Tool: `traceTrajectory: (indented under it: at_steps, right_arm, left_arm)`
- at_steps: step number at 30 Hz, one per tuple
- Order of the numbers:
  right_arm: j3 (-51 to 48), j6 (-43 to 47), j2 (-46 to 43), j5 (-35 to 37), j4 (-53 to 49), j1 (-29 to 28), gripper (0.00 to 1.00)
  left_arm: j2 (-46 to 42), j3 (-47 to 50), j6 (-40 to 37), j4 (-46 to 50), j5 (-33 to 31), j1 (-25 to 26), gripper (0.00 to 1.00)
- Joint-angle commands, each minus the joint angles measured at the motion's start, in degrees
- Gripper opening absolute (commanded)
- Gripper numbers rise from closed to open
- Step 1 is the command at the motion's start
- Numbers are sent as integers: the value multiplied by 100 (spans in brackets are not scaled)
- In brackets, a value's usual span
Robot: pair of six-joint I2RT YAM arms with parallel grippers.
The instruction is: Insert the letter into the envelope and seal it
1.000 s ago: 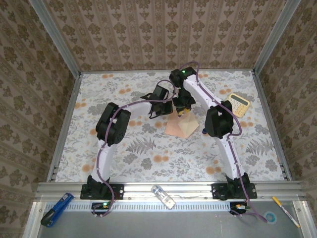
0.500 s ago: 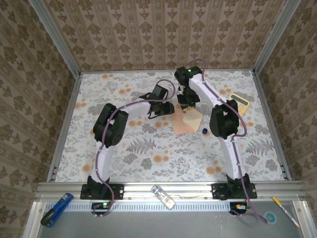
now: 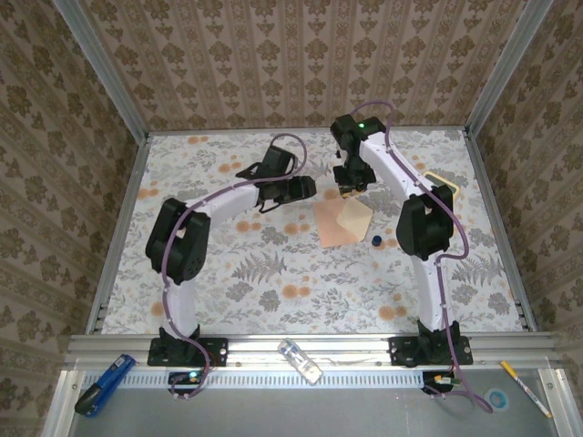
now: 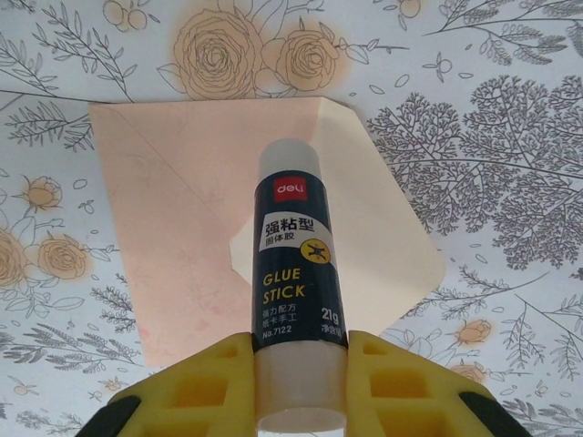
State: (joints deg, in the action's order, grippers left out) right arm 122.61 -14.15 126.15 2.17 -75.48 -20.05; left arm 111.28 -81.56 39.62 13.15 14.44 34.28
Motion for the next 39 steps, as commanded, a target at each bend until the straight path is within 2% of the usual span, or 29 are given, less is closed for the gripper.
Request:
traceTrajectory:
  at_steps: [1,6,12,16,19,28,39]
  right_arm:
    - [-283,-206,-680,-68,344,52,5]
    - [-1366,-637,-1717,-404,1549,112,6]
    - [-3232,-1612,-3031,-1542,3688,149,9]
    - [-4510,-2662,-3758,-2045,5492,135,10]
    - [-5132,-3212,-4194,-1893,6434,36,10]
    - [-5885,-3789,-4599,-1395,7856,-589,11]
    - [-6447,-3852,-4997,-1167,8519,-1086,11]
  left_arm:
    - [-588,254,255,-183,305,-177,68]
    - [-1461,641,956,-402,630,-308,77]
    - [-2320,1396,2213,-1398,685,-309,93]
    - [-2578,1943,3081,-2361,635,-201,94]
    - [-2677,2060,3272,-2461,476,-47,94]
    - [-2654,2267,3826,-3031,197,298,92]
    - [-2731,2366,3979,-3203,-7,326,82]
